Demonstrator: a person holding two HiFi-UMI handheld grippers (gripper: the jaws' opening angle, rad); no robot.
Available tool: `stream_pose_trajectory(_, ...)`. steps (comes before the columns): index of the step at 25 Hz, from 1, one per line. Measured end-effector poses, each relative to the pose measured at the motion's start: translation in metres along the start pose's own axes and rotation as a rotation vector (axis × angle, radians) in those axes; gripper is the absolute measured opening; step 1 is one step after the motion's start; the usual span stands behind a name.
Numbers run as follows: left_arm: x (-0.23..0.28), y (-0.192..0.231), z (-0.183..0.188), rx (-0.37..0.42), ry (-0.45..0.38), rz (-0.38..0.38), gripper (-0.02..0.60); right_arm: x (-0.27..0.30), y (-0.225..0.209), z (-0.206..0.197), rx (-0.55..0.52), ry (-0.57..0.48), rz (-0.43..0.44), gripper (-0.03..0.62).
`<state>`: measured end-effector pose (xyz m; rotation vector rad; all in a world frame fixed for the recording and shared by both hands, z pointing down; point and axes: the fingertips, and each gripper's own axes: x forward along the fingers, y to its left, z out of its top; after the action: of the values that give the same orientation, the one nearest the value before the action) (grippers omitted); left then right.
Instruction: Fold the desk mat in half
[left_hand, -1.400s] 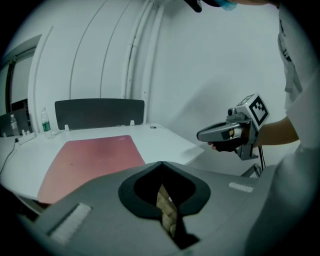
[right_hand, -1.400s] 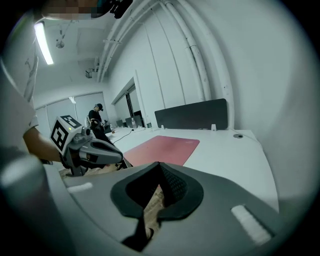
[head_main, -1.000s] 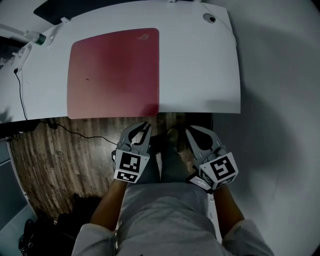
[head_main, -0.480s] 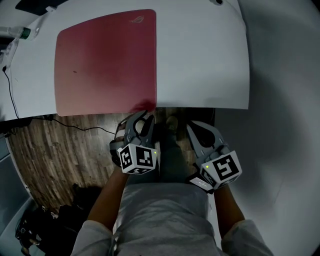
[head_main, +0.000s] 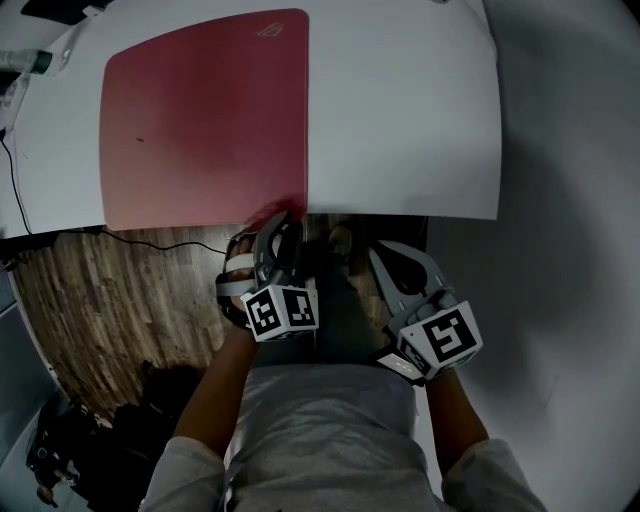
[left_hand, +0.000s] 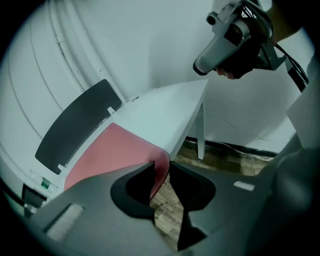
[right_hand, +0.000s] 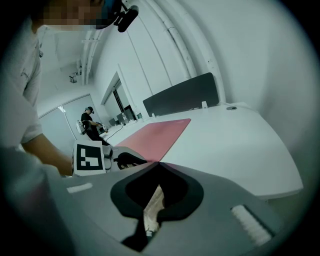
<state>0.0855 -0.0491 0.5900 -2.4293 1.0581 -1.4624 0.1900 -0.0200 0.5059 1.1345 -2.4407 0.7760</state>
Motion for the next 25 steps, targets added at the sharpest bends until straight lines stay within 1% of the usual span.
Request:
stream_pose_trajectory(1,-0.001,0.0,0.0,-0.017,-0.012,-0.002,0.107,0.0,0.0,0.0,0.0,0.001,0.003,0.006)
stream_pose_trajectory(4,-0.003,0.002,0.001,-0.055,-0.035,0.012,0.044,0.003,-0.003,0.002,-0.003,-0.002,0.01,0.006)
stream_pose_trajectory(9,-0.008,0.012,0.007,-0.174,-0.053,-0.005,0.035,0.005,-0.007,0.004,-0.006,0.009,0.022,0.006)
stream_pose_trajectory(11,-0.012,0.018,0.008,-0.24,-0.067,-0.018,0.035,0.006,-0.006,0.005,-0.02,0.011,0.034,0.006)
stream_pose_trajectory(14,-0.022,0.031,0.011,-0.371,-0.093,-0.027,0.035,0.006,-0.001,0.011,-0.034,0.002,0.054,0.006)
stream_pose_trajectory(15,-0.027,0.035,0.012,-0.401,-0.101,-0.024,0.035,0.005,0.002,0.013,-0.04,-0.004,0.061,0.006)
stream_pose_trajectory(19,-0.043,0.053,0.019,-0.438,-0.132,-0.004,0.035,0.009,0.01,0.02,-0.054,-0.007,0.091,0.006)
stream_pose_trajectory(21,-0.052,0.064,0.016,-0.46,-0.148,0.005,0.035,0.015,0.017,0.022,-0.06,-0.001,0.099,0.006)
stream_pose_trajectory(25,-0.069,0.092,0.005,-0.497,-0.199,0.013,0.035,0.032,0.031,0.034,-0.093,-0.008,0.082,0.006)
